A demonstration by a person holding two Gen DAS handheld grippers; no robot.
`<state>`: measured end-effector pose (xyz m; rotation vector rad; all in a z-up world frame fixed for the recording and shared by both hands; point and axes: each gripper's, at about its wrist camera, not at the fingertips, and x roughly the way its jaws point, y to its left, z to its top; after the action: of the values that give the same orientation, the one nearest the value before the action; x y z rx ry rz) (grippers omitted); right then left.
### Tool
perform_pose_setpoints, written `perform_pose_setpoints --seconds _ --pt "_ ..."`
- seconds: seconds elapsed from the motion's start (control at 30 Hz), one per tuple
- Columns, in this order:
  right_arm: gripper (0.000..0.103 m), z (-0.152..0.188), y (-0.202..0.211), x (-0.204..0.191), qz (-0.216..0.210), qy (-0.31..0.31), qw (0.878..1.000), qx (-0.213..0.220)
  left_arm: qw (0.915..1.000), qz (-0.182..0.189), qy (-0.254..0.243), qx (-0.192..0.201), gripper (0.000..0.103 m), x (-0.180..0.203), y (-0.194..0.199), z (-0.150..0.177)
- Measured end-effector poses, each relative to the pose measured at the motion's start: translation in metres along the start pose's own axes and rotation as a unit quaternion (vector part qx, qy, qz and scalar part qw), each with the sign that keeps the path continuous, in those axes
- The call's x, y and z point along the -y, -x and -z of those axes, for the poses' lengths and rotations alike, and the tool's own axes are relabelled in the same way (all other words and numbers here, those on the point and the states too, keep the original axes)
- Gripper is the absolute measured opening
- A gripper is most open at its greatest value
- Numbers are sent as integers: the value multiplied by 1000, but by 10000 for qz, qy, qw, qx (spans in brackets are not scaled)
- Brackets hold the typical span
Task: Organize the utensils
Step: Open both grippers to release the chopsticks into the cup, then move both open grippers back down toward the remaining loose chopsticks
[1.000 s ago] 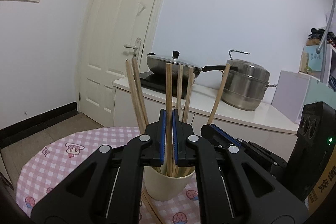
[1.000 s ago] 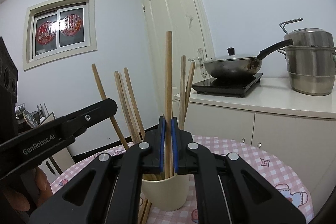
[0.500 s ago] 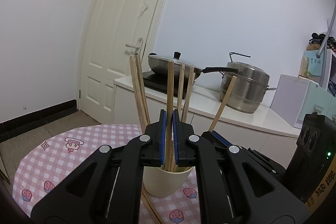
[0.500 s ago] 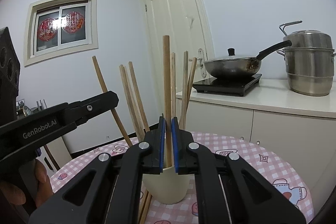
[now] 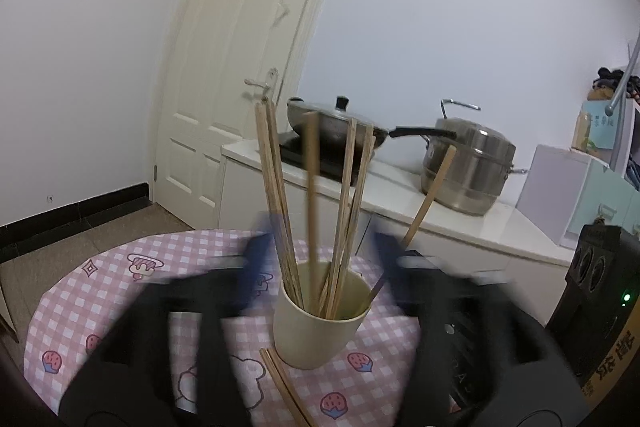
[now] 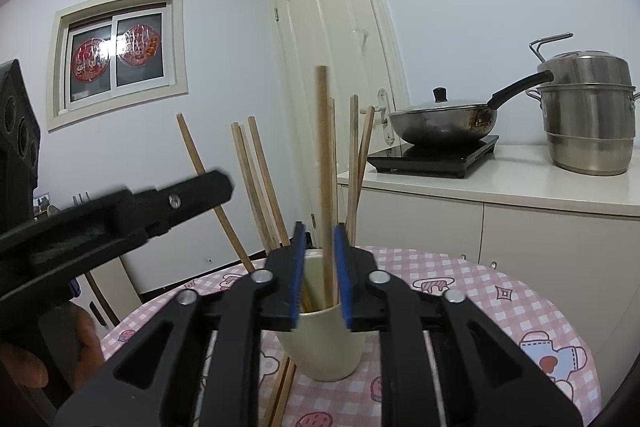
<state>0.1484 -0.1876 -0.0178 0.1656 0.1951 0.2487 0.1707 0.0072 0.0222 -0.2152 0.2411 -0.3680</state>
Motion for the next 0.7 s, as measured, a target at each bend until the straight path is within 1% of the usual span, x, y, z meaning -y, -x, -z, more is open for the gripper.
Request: perform_pose_setpoints --seconds 0.03,0.17,0.3,0.6,0.7 --pt "18 0 1 0 -7 -1 10000 -2 10000 20 -45 48 61 1 3 0" --pt "21 3 4 -2 -29 -7 10000 -3 9997 -36 -239 27 61 8 8 3" --pt "24 6 7 -3 -45 -7 10000 1 9998 -32 -217 6 61 8 11 6" --pt "25 9 13 -3 -54 -66 10000 -19 9999 -39 -160 -21 62 9 17 8" --pt "26 10 15 -3 -66 -96 9999 -39 9998 -113 -168 -56 62 8 22 10"
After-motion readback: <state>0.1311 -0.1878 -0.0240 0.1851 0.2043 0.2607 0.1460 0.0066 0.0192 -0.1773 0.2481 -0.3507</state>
